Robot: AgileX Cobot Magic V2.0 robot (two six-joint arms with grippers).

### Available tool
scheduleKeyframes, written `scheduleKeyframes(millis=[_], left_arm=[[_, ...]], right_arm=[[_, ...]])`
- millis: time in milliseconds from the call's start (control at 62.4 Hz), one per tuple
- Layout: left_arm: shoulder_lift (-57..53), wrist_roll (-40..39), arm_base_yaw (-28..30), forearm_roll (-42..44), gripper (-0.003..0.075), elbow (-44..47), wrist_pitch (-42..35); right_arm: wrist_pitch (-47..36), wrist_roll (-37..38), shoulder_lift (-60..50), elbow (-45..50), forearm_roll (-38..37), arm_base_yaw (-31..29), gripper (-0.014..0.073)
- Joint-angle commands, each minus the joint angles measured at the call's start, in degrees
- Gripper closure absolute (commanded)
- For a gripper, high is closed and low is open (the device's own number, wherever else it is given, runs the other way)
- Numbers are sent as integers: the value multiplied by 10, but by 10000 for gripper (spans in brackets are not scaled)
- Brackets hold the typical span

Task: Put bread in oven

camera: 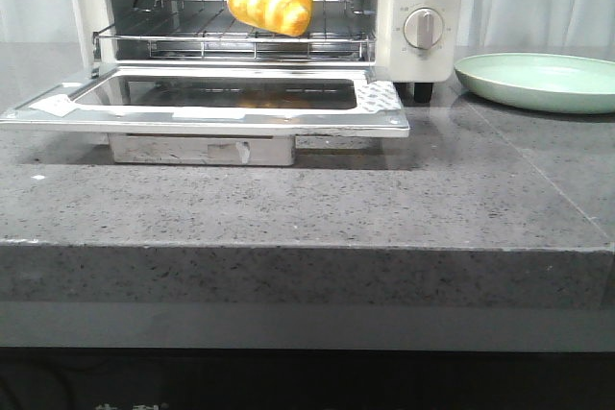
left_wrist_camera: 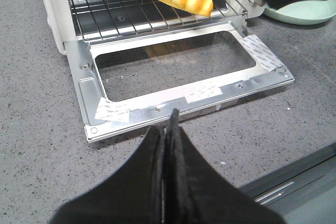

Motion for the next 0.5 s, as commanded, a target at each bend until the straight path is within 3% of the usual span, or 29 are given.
scheduleKeyframes(millis=[0, 144, 336, 480], left_arm=[[-1, -2, 1, -1, 739, -17, -45], [-1, -2, 1, -1, 739, -17, -45], [-1, -2, 1, -1, 739, -17, -44], [-1, -2, 1, -1, 739, -17, -44]], right_arm=[[-44, -8, -77, 37, -7, -41, 0], [-46, -39, -141, 102, 56, -115, 0], [-46, -155, -218, 186, 196, -211, 0], [-50, -162, -292, 250, 188, -231, 0]])
